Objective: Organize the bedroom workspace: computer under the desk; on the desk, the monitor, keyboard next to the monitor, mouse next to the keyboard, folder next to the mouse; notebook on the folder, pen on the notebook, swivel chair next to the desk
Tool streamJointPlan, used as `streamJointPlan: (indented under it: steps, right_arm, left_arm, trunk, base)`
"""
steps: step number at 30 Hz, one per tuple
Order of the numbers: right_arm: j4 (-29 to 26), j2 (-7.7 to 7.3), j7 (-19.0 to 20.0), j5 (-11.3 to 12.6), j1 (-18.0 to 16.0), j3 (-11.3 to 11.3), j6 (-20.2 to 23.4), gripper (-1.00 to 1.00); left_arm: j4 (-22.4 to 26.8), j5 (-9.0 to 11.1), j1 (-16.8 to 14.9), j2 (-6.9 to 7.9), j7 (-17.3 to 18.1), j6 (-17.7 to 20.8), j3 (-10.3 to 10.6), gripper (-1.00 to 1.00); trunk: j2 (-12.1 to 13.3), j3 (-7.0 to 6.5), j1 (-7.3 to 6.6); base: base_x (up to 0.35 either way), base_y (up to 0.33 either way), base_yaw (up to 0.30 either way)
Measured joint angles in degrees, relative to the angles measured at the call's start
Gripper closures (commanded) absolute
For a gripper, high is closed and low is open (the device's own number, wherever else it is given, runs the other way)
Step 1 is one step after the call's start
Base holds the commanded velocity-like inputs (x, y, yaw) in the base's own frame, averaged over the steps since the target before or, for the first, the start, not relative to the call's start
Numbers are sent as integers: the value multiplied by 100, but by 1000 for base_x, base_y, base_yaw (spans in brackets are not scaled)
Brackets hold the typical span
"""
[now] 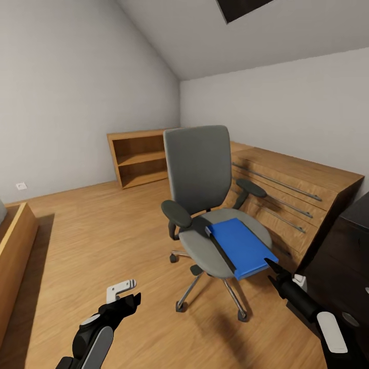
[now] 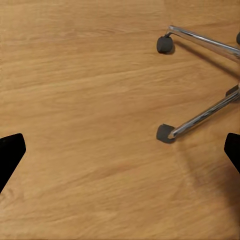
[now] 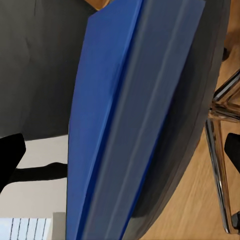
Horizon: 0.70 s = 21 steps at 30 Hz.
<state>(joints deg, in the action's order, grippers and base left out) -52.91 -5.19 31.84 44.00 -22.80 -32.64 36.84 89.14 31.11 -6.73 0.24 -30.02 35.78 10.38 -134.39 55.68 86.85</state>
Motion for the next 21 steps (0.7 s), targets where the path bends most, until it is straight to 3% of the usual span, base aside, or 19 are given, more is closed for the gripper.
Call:
streamJointPlan:
  steps: [21]
  right_arm:
    - [0,-1,0,0,0,-1,0,-100]
  left_arm:
    - [-74,-1,0,0,2,-3,0,-100]
  trunk:
    - [0,0,0]
  base:
    - [38,10,0]
